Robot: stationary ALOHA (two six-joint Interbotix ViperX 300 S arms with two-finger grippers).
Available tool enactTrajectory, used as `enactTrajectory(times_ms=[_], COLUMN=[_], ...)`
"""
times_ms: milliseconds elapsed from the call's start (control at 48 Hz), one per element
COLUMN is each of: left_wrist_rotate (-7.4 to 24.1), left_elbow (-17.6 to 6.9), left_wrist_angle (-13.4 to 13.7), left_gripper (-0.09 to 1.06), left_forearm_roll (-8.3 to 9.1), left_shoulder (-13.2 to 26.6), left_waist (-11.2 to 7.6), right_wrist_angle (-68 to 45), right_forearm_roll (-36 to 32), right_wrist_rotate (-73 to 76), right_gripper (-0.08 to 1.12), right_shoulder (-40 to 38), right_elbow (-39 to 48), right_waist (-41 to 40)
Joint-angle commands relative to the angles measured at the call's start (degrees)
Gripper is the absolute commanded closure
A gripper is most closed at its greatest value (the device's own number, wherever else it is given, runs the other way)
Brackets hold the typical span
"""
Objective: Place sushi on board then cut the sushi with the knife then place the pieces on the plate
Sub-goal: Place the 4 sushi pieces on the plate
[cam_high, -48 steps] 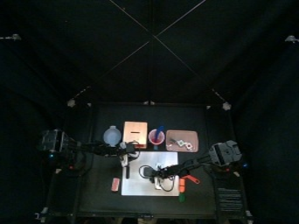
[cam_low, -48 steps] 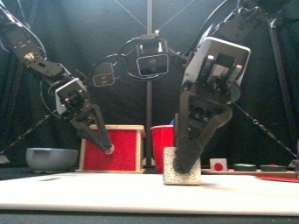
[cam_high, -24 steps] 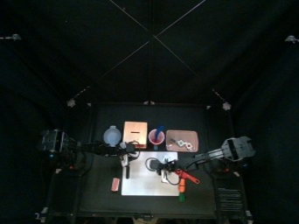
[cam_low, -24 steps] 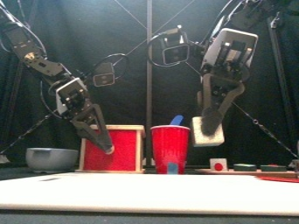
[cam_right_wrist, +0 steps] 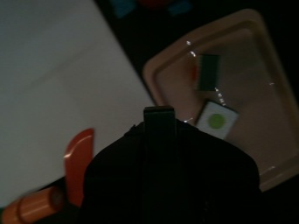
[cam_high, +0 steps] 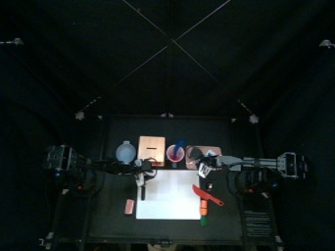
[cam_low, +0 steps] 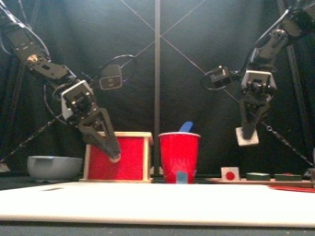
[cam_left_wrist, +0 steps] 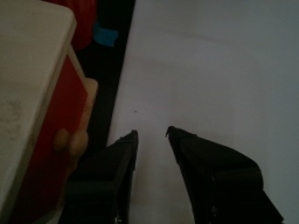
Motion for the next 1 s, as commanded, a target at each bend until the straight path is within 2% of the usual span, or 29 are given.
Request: enactTrajectory(times_ms=[21,271,562,1000], left_wrist_rotate=[0.09,0.18,0.09,0.00], left_elbow=[-1.93,-2.72,-2.90,-2.72], left_wrist_angle=[-0.62,-0.26,-0.26,-0.26], left_gripper=[0.22,0.22,0.22,0.22], left_forearm_roll=[0.18,0.53,0.53,0.44], left_shoulder=[-0.35,-0.35,-0.18,-0.18], left_waist=[0.00,0.44,0.53,0.44], right_wrist_angle=[-1.05,-6.59,-9.58,-6.86], right_forearm_roll=[-2.81,-3.25,-2.81,-4.04], right_wrist_rotate=[-0.26,-0.44,-0.44,-0.44], right_gripper=[0.51,0.48,0.25,0.22], right_shoulder=[0.00,4.13,7.21,-3.08], right_elbow=[1.23,3.78,5.71,1.41], right_waist=[-5.80,-13.80,-15.21,-15.29])
